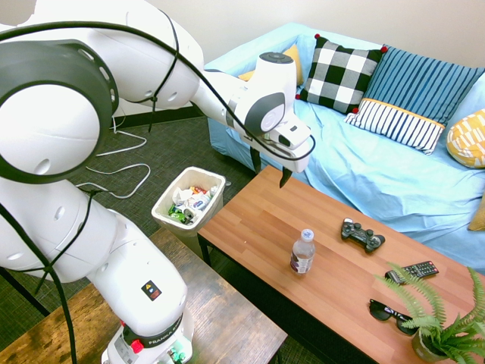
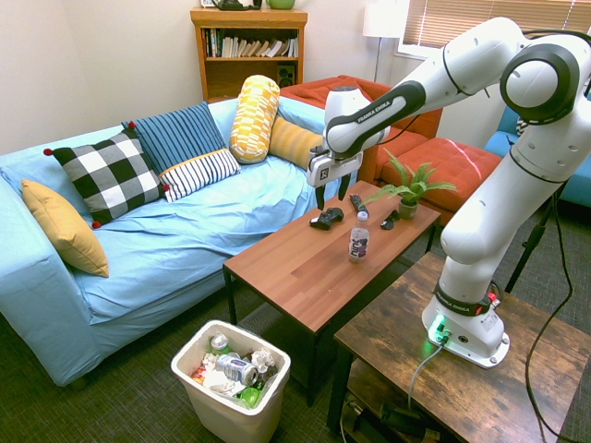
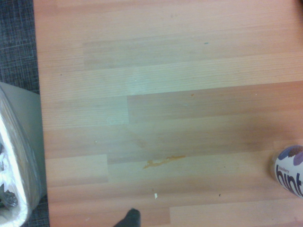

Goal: Throw the bottle in the trash bin

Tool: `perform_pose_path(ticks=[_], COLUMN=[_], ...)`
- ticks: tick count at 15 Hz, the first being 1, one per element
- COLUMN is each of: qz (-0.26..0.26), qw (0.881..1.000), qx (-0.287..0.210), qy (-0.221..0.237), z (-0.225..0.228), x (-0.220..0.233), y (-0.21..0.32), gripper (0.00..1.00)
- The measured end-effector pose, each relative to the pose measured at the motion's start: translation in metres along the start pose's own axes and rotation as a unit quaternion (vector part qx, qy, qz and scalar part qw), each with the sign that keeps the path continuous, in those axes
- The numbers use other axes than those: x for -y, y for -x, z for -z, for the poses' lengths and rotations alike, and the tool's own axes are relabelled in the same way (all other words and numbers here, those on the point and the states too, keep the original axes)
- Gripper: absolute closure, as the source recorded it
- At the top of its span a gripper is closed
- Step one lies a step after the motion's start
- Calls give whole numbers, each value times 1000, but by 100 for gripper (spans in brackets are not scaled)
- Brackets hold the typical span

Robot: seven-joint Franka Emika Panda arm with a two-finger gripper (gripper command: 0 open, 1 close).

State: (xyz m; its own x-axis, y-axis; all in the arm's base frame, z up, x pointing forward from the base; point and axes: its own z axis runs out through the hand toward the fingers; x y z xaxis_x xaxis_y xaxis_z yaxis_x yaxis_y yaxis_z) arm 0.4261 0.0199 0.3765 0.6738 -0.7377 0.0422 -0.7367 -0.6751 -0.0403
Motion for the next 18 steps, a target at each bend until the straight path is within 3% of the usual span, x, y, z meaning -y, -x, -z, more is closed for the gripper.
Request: perform_pose_path(ticks=[4,8,18], qz=[-15,-72,-164], qw=[1000,997,985], qx=[-6,-22,0], qy=[-2,5,51], z=[5,10,-90], x=[-7,-49,-90], y=[-15,-65,-100], gripper=[0,0,0])
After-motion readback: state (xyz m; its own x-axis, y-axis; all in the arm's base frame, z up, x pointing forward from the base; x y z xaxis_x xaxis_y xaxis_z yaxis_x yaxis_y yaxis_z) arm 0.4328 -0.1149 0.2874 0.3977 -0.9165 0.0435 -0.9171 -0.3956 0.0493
